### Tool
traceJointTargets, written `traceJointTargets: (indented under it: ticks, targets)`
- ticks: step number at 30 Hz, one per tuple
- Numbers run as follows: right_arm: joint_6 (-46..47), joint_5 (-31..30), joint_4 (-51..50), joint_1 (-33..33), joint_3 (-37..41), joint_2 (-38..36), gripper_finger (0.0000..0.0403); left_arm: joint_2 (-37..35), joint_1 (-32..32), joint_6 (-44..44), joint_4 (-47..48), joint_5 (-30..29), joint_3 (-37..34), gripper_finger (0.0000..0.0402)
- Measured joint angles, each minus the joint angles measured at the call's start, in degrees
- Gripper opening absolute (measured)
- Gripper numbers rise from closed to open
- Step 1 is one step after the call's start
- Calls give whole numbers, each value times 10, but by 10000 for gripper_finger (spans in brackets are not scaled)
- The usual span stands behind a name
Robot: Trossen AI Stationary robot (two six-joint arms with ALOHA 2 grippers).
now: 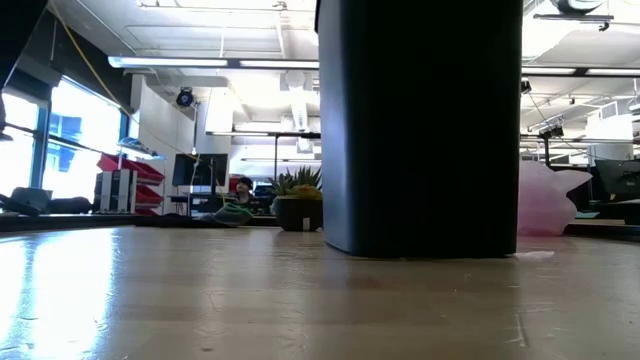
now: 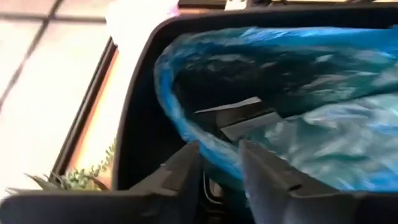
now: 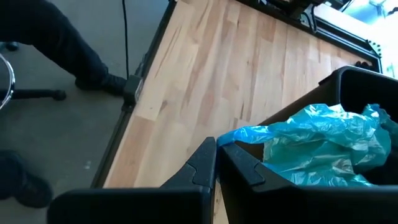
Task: Place trash/remove bag and relplace
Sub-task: Remove the blue trash bag from the trash bin
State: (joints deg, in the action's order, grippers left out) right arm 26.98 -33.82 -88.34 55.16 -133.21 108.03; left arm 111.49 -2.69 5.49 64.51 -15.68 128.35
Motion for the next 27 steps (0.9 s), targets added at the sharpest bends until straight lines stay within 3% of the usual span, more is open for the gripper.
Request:
traceJointTargets:
  ticks: [4,6,8,14,27]
  targets:
    - [-4,1,0,0,0,0,0,1,28,51,-1,57,-1,166]
    - [-14,1,1,0,0,0,0,3,42,77,0,100,0,185]
    - [-23,-1,1,-2,0,0,0,7,53,92,13,103,0,195]
    - [-30,-2,1,-16,0,0,0,36,69,99,57,102,0,197]
    - [-79,22,25,-49,0,0,0,56,73,88,15,136,2,184]
